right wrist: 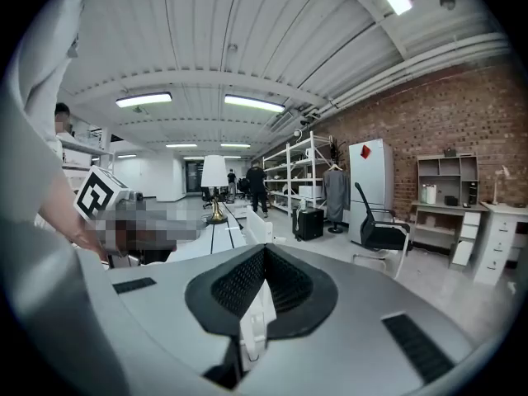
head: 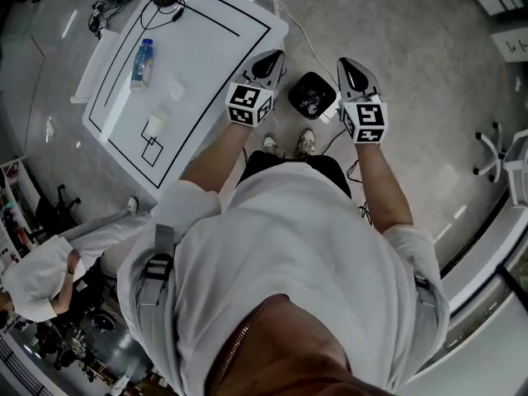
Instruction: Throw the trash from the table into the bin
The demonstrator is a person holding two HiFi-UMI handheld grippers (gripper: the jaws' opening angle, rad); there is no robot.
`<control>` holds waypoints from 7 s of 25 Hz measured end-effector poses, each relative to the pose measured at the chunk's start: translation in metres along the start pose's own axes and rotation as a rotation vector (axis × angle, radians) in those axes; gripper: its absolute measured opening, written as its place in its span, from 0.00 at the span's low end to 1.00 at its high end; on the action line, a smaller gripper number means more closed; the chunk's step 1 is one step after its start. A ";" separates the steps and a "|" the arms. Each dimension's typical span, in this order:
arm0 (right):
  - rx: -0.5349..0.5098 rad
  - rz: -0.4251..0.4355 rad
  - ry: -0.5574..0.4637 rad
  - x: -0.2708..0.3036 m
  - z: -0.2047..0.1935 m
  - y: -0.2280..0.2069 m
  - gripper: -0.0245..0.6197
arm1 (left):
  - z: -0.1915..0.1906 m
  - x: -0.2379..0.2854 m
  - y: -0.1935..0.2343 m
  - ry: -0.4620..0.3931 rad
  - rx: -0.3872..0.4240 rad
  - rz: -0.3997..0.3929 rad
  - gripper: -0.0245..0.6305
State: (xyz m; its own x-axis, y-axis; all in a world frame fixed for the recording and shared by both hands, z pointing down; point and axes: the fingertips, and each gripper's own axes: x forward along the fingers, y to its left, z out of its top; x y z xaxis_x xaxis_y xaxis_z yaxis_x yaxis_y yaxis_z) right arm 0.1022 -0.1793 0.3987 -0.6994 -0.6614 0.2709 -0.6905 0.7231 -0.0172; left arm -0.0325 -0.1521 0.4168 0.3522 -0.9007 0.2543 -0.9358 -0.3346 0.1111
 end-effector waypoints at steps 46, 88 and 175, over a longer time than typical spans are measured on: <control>-0.304 1.115 0.289 0.134 -0.040 0.535 0.23 | -0.091 -0.478 0.229 -0.115 -0.236 0.958 0.05; -0.064 0.321 0.206 0.078 -0.030 0.108 0.06 | -0.017 -0.091 0.085 -0.055 -0.086 0.239 0.05; 0.025 0.072 0.284 0.049 -0.116 -0.004 0.04 | -0.095 0.035 0.012 0.124 -0.100 0.022 0.05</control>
State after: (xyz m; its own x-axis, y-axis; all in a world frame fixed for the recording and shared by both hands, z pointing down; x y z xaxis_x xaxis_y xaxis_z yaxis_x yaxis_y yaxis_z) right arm 0.0920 -0.1916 0.5235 -0.6696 -0.5236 0.5268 -0.6476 0.7589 -0.0689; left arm -0.0295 -0.1613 0.5181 0.3369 -0.8644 0.3733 -0.9392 -0.2807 0.1976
